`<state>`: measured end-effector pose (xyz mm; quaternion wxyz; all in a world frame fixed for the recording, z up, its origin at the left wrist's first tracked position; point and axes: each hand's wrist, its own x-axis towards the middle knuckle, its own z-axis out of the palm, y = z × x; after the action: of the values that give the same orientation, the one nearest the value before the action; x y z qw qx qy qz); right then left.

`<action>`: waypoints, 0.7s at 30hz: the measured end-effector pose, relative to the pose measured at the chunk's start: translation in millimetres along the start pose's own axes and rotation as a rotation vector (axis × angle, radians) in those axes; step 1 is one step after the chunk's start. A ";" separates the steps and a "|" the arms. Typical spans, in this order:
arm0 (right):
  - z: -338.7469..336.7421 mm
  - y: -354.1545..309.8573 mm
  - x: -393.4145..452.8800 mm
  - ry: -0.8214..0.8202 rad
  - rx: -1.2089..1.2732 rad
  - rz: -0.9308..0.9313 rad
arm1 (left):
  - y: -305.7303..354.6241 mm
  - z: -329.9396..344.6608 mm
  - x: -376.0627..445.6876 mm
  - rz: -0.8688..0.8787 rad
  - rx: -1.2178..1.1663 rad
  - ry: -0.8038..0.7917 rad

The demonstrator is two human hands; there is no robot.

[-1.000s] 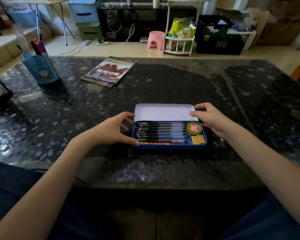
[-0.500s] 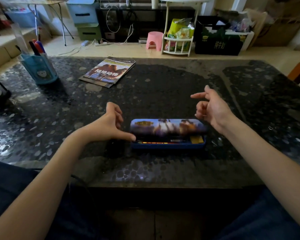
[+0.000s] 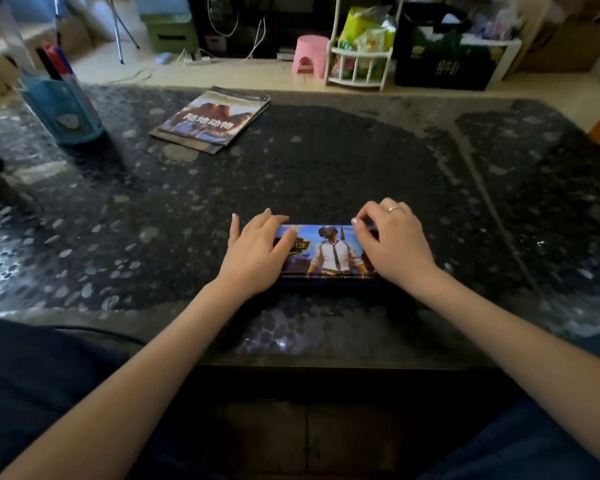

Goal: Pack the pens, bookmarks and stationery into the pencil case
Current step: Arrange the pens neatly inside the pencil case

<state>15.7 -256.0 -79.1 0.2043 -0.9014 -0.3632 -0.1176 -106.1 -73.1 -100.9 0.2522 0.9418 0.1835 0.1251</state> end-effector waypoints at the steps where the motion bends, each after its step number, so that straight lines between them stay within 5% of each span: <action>1: 2.1 0.3 -0.9 0.021 -0.024 -0.016 | -0.7 0.6 -0.4 0.009 0.015 0.010; 12: -3.2 -12.5 -11.6 0.069 -0.174 -0.159 | 13.7 -2.6 -4.1 0.228 0.345 0.020; 17: 6.2 -26.8 -12.6 -0.265 -0.077 -0.191 | 33.3 8.9 -13.8 0.340 0.456 -0.037; 21: 12.4 -22.9 -11.6 -0.313 -0.121 -0.186 | 31.3 9.5 -12.8 0.334 0.445 -0.025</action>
<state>-7.8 -242.5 -87.9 0.0789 -0.8819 -0.4645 -0.0161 -105.7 -107.7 -94.5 0.0171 0.9927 0.0458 0.1098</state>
